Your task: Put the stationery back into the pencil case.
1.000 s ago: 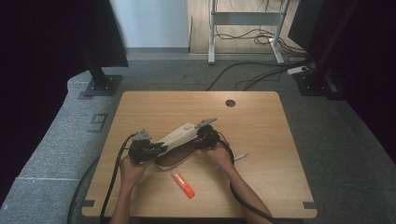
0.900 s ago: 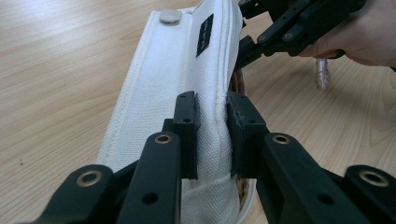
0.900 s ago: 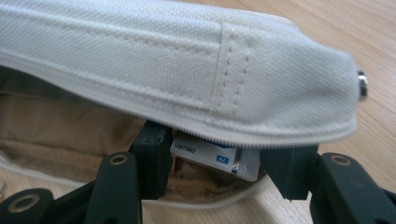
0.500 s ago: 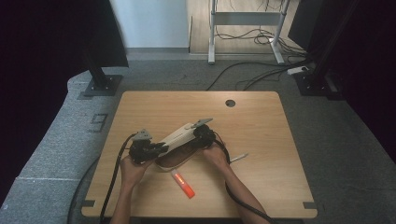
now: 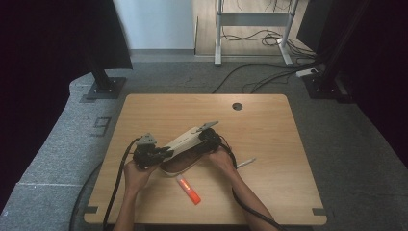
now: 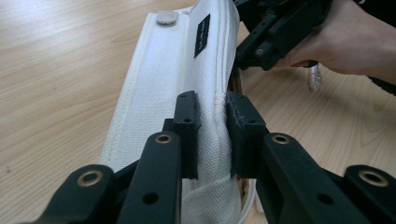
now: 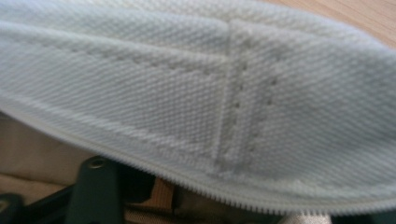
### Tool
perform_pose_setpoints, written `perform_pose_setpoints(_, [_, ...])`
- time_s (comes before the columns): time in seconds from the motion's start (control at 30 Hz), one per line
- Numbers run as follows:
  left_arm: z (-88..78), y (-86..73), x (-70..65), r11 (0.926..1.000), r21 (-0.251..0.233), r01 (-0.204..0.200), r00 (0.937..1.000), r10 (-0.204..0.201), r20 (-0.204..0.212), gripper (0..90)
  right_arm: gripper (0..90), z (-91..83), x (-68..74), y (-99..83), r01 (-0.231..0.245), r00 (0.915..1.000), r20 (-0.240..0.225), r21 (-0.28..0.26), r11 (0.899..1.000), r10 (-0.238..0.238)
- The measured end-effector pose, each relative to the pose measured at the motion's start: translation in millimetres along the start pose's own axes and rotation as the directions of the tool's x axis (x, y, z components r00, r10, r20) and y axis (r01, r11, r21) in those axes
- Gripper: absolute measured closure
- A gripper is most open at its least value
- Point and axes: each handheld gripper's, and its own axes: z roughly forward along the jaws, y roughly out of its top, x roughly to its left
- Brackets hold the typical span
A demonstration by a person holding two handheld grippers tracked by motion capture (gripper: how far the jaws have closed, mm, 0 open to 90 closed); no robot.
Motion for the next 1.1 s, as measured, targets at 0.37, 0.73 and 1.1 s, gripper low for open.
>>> perform_pose_setpoints(0.37, [-0.9,-1.8,3.1,1.0000,-0.005,0.006,1.0000,-0.006,-0.004,75.4,28.7,-20.6,1.1,-0.9,0.039,0.9991,-0.015,0.011,0.999,-0.039])
perform_pose_setpoints(0.73, [-0.9,-3.4,5.5,0.9998,-0.010,0.020,0.9998,-0.020,0.004,75.3,24.7,-44.9,-5.9,-9.8,0.048,0.9982,-0.037,0.007,0.999,-0.048])
perform_pose_setpoints(1.1, [-0.9,-3.9,6.0,0.9997,-0.010,0.023,0.9997,-0.023,0.008,75.2,24.3,-60.8,-8.8,-17.9,0.065,0.9968,-0.047,0.017,0.998,-0.064])
